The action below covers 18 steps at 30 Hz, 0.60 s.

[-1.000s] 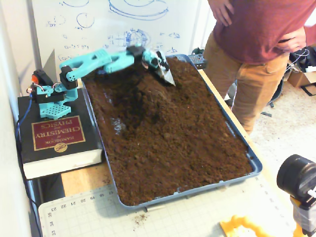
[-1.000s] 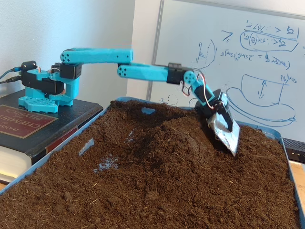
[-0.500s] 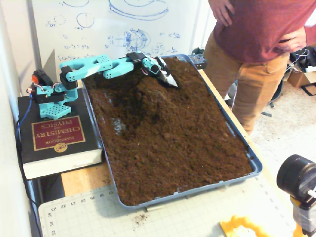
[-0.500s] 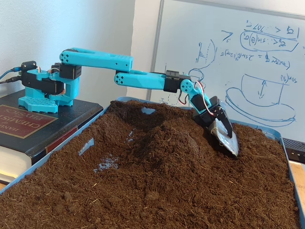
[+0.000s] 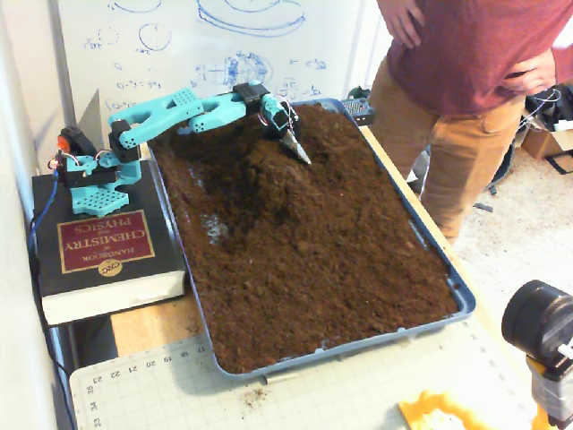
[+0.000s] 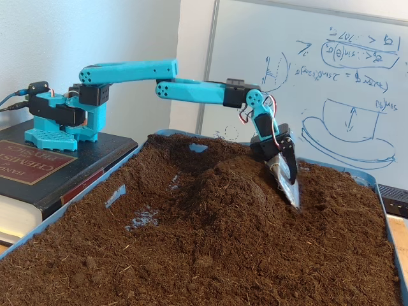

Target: Build a berm.

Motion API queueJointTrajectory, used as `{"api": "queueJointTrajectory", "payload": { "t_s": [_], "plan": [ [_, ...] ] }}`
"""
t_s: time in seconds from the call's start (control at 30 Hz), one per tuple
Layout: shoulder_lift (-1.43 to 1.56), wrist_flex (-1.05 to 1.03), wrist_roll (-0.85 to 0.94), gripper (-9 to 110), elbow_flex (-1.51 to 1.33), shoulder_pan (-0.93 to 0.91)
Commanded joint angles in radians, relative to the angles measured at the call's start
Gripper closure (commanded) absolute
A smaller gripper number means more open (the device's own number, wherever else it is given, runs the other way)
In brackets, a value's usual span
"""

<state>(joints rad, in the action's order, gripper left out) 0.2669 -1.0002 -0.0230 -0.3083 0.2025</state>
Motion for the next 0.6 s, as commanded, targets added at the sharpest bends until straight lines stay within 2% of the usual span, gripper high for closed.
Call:
{"api": "queueJointTrajectory", "payload": {
  "t_s": [0.0, 0.33, 0.57],
  "plan": [
    [0.133, -0.094, 0.000, 101, -0.104, -0.035],
    [0.330, -0.089, -0.011, 101, -0.350, -0.037],
    [0.476, -0.098, -0.146, 101, -0.426, -0.026]
  ]
}}
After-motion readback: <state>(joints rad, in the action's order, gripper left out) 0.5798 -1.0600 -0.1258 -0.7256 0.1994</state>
